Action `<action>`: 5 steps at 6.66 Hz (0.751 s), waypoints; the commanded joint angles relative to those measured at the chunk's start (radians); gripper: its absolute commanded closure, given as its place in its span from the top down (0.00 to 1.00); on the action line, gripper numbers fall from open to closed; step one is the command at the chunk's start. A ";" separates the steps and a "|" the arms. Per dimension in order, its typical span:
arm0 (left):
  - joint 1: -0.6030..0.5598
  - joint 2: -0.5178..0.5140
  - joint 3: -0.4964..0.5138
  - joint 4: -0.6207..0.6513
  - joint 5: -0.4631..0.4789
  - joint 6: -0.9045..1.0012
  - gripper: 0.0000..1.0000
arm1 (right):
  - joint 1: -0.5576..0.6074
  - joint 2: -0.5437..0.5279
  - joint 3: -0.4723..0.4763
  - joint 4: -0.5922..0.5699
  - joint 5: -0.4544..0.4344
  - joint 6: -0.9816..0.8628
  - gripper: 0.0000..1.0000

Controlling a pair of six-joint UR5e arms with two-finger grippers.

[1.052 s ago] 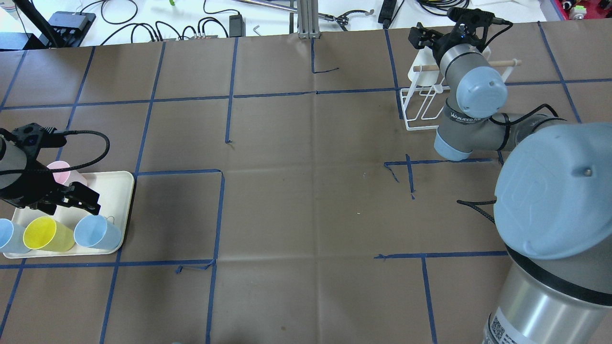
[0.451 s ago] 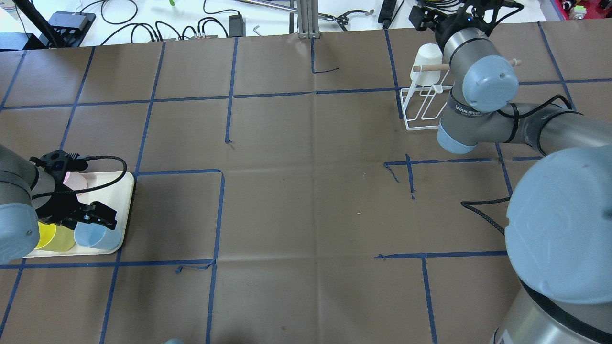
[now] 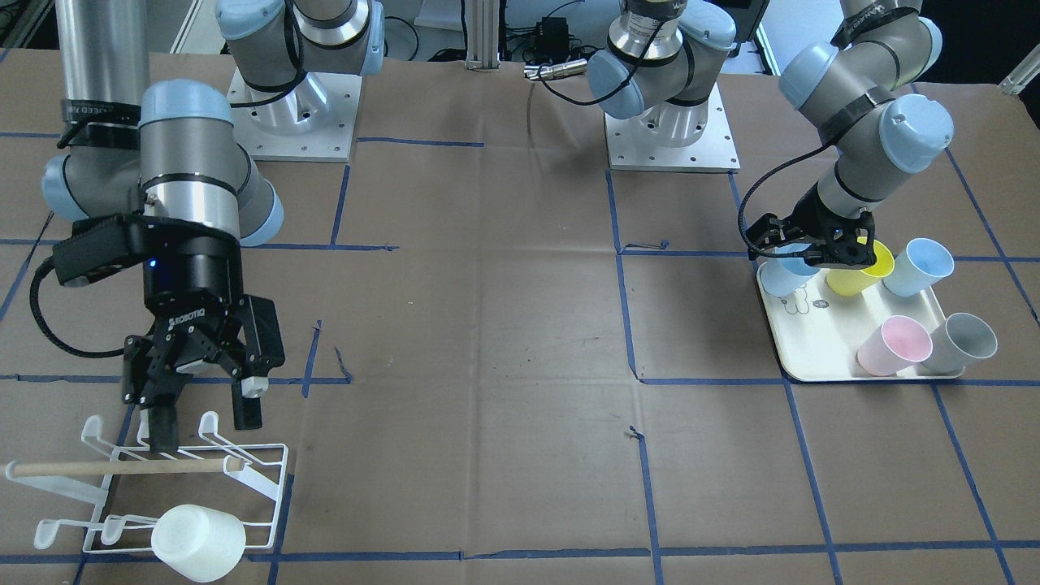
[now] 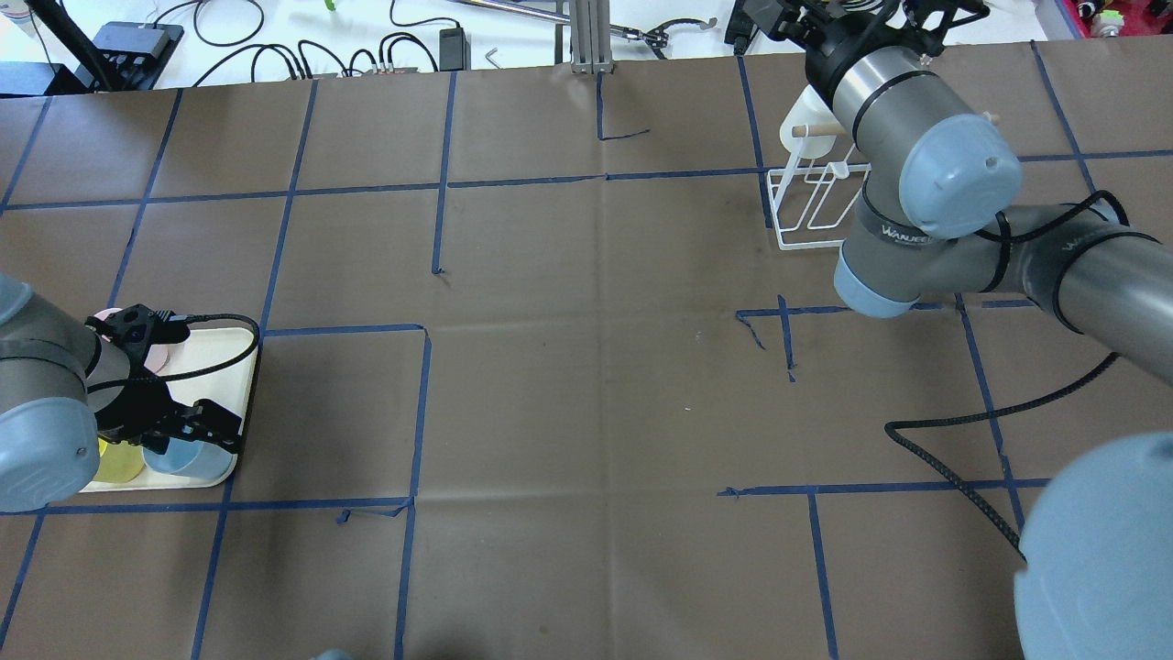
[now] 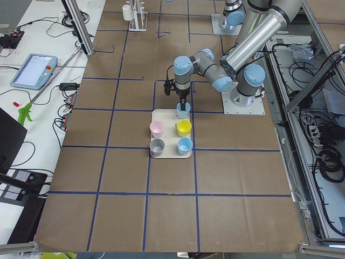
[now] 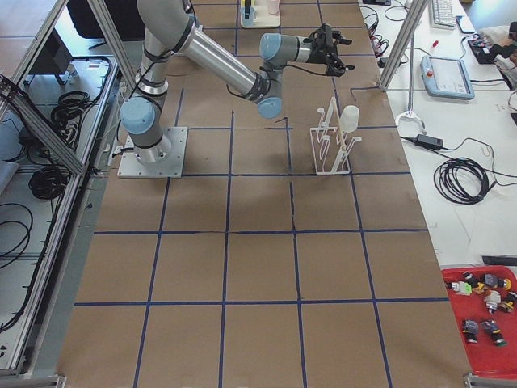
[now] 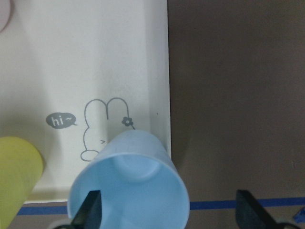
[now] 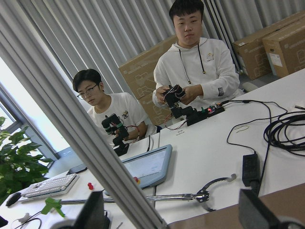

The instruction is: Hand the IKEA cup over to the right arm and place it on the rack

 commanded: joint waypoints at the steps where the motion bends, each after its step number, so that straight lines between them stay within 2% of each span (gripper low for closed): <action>1: 0.000 -0.002 -0.008 0.001 0.009 0.001 0.91 | 0.045 -0.099 0.084 -0.001 0.023 0.309 1.00; 2: 0.000 -0.004 -0.005 0.001 0.010 0.003 0.48 | 0.082 -0.109 0.101 -0.002 0.023 0.500 1.00; 3: 0.000 -0.004 -0.001 -0.001 0.010 0.004 0.20 | 0.104 -0.115 0.121 -0.005 0.023 0.663 1.00; 5: 0.000 -0.004 0.010 0.004 0.009 0.009 0.00 | 0.110 -0.152 0.162 -0.013 0.029 0.828 1.00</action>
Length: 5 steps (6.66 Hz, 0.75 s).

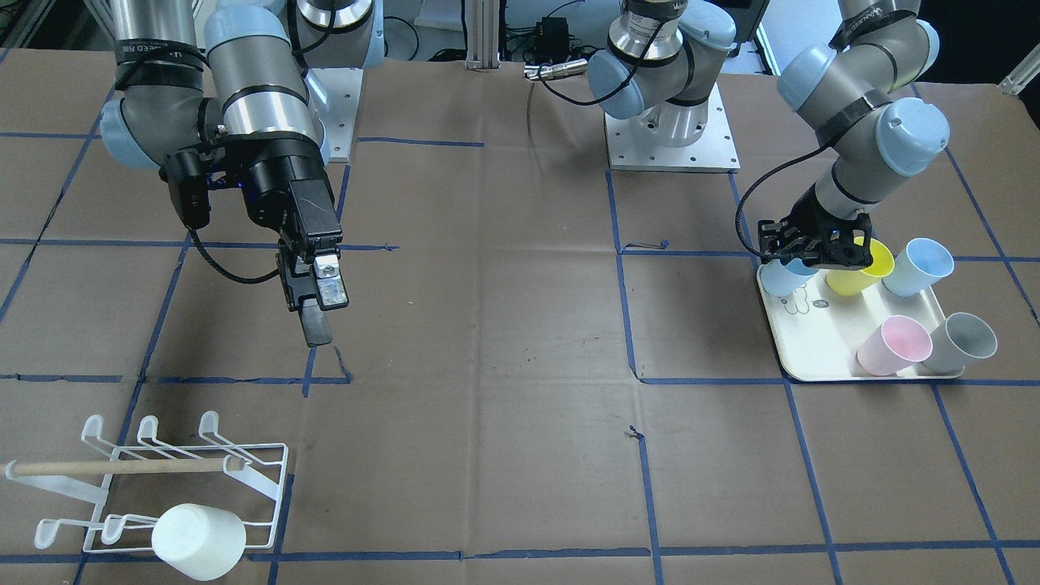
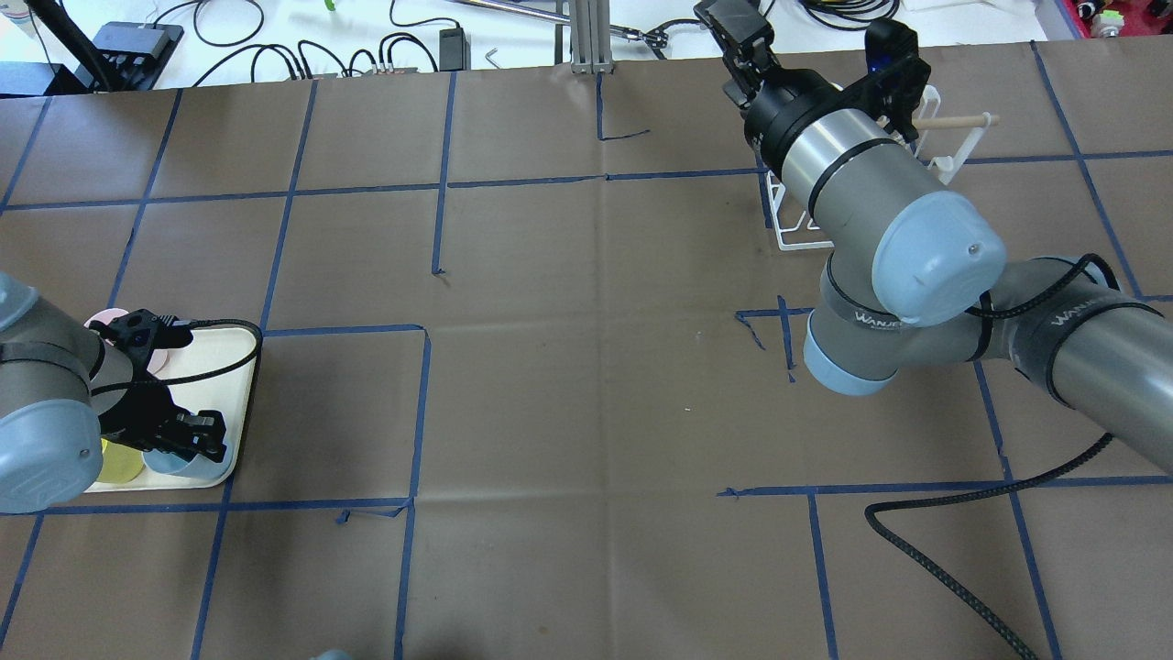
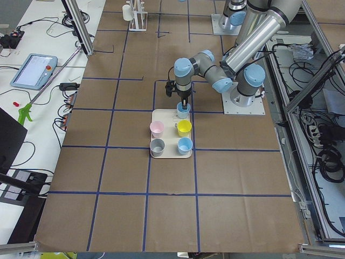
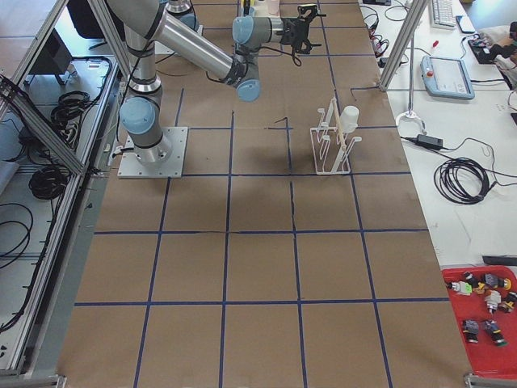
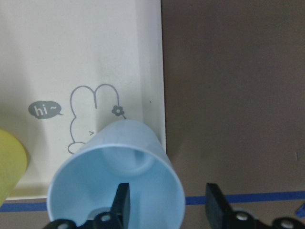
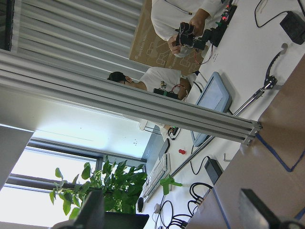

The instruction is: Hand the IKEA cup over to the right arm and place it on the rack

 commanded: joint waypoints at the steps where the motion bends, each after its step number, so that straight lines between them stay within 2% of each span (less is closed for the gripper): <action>1: 0.000 0.001 0.041 0.003 -0.003 0.006 0.00 | 0.005 -0.028 0.029 -0.009 0.022 0.106 1.00; 2: -0.002 0.006 0.116 -0.017 -0.004 0.006 0.00 | 0.005 -0.028 0.035 -0.010 0.024 0.109 1.00; 3: -0.012 0.006 0.212 -0.096 -0.007 0.004 0.00 | 0.005 -0.028 0.035 -0.010 0.022 0.179 1.00; 4: -0.023 -0.002 0.348 -0.217 -0.010 0.003 0.00 | 0.005 -0.030 0.036 -0.010 0.024 0.269 1.00; 5: -0.043 -0.017 0.503 -0.349 -0.013 0.004 0.00 | 0.005 -0.030 0.036 -0.012 0.019 0.270 1.00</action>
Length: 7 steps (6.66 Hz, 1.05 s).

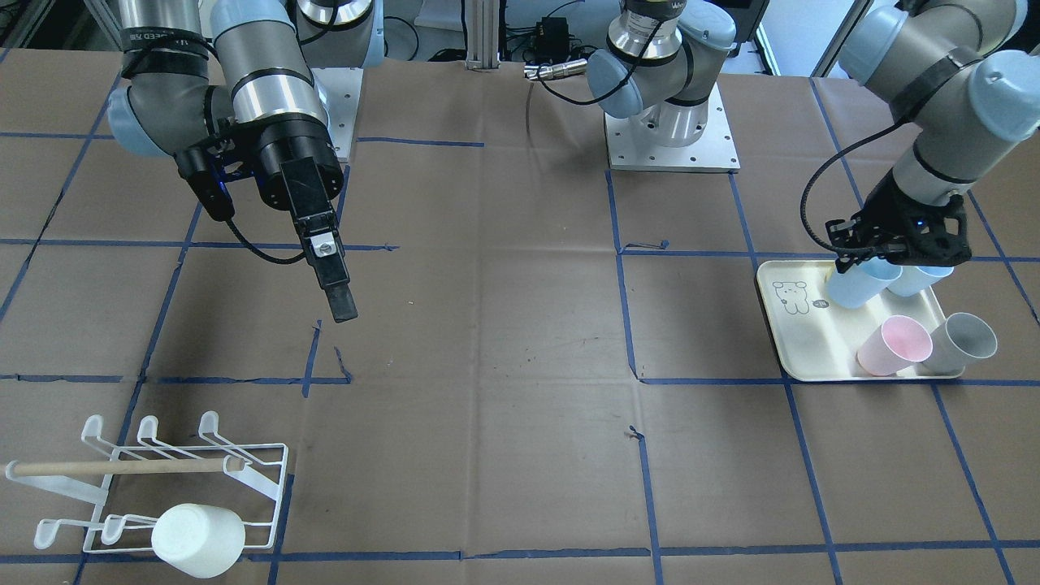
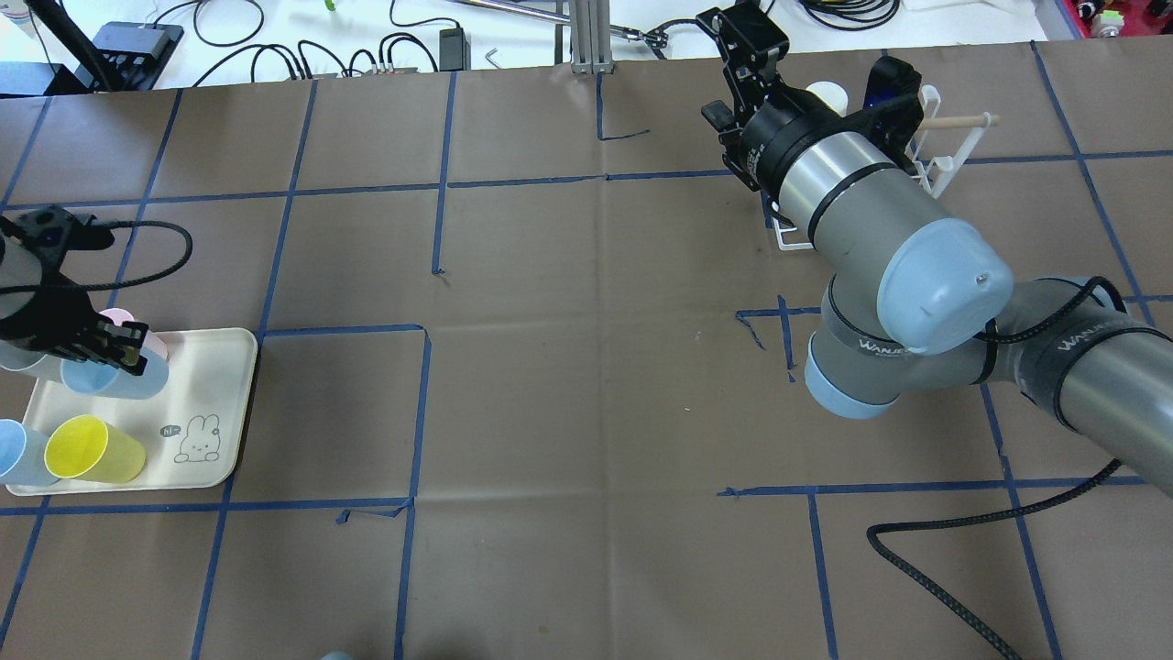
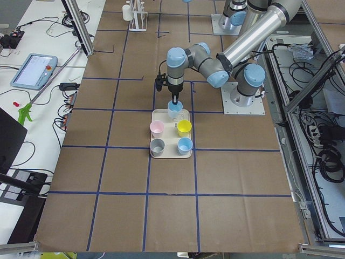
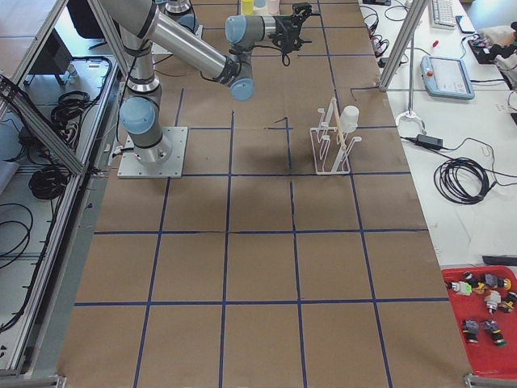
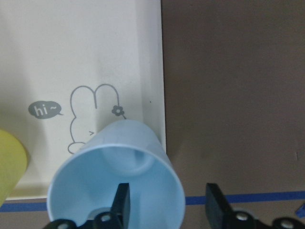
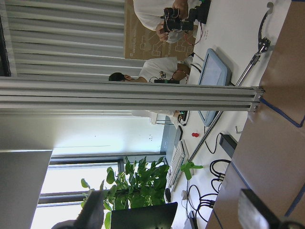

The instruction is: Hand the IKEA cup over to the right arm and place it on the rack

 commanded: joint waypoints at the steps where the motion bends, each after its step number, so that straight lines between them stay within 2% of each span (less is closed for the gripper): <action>1: -0.060 -0.070 0.313 -0.202 -0.004 0.001 0.00 | 0.000 0.001 -0.001 0.015 -0.015 0.027 1.00; 2: -0.097 -0.131 0.442 -0.253 -0.045 -0.004 0.00 | 0.000 0.004 -0.007 0.017 -0.015 0.027 1.00; 3: -0.140 -0.156 0.516 -0.260 -0.103 0.008 0.00 | 0.000 0.002 -0.007 0.017 -0.015 0.027 1.00; 5: -0.235 -0.135 0.529 -0.196 -0.415 -0.001 0.00 | 0.000 0.002 -0.008 0.019 -0.015 0.027 1.00; 6: -0.239 -0.138 0.517 -0.145 -0.618 0.001 0.00 | 0.000 0.002 -0.008 0.019 -0.015 0.027 1.00; 7: -0.243 -0.136 0.488 -0.078 -0.777 0.002 0.00 | 0.000 0.002 -0.008 0.019 -0.015 0.027 1.00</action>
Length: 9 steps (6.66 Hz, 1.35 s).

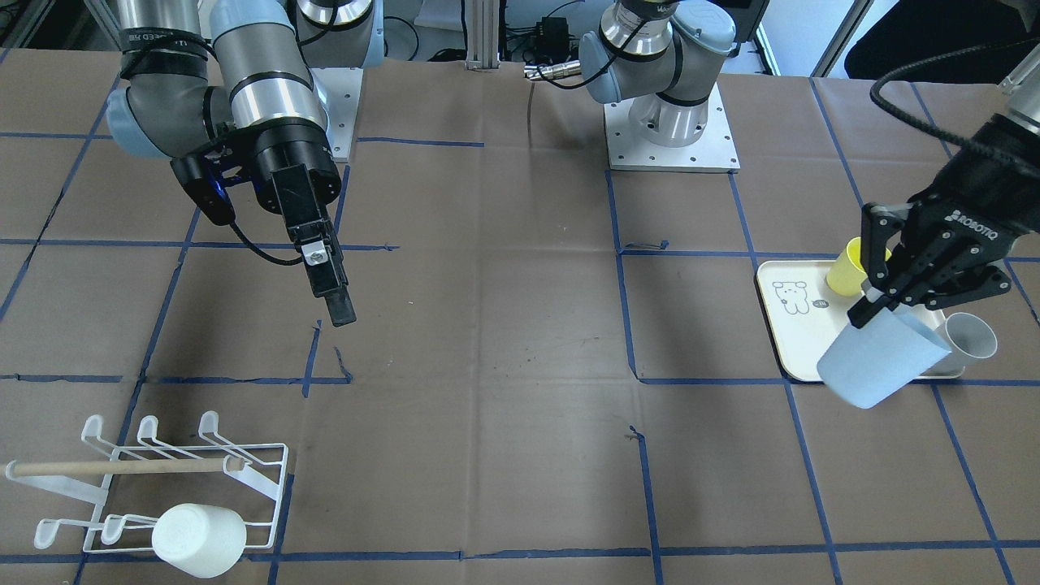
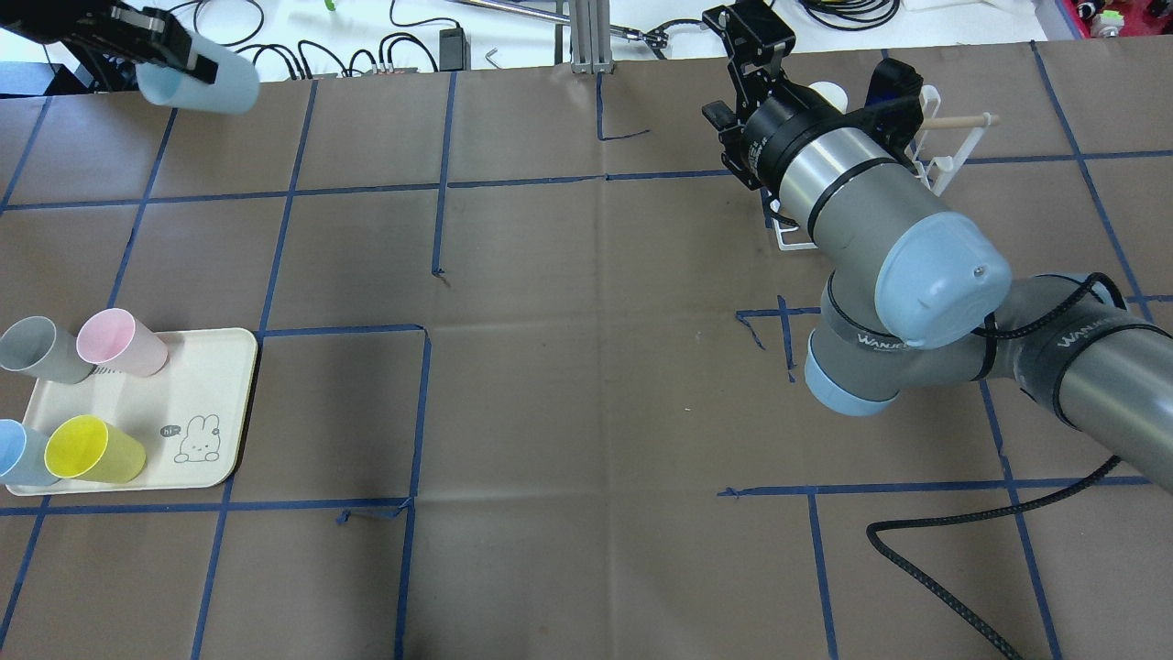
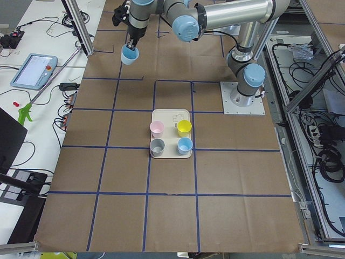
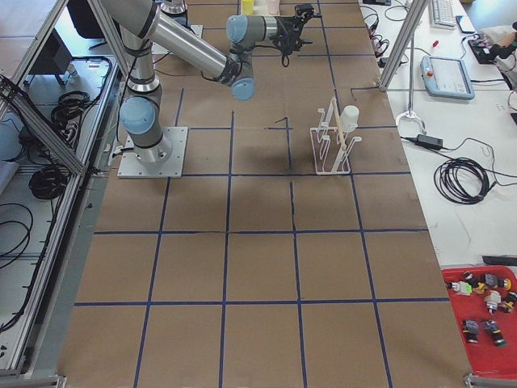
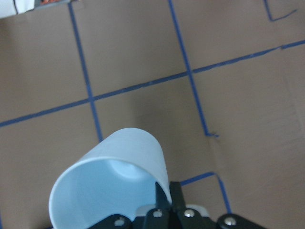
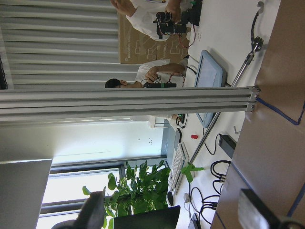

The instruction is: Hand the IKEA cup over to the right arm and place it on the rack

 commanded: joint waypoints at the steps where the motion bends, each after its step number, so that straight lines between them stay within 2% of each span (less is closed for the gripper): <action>1: -0.014 0.006 -0.084 0.168 -0.321 0.002 0.00 | 0.000 0.001 -0.002 -0.001 0.000 0.000 1.00; 2: -0.018 0.011 -0.162 0.269 -0.428 0.025 0.00 | 0.000 0.000 -0.002 -0.001 0.000 0.000 1.00; 3: -0.056 0.000 -0.263 0.481 -0.489 0.027 0.00 | 0.000 0.000 -0.002 -0.001 0.000 0.000 1.00; 7: -0.129 -0.057 -0.565 1.135 -0.540 -0.002 0.00 | 0.000 0.001 -0.002 -0.001 0.000 0.000 1.00; 9: -0.168 -0.077 -0.661 1.454 -0.563 -0.196 0.01 | 0.000 0.006 0.003 0.000 -0.008 0.000 1.00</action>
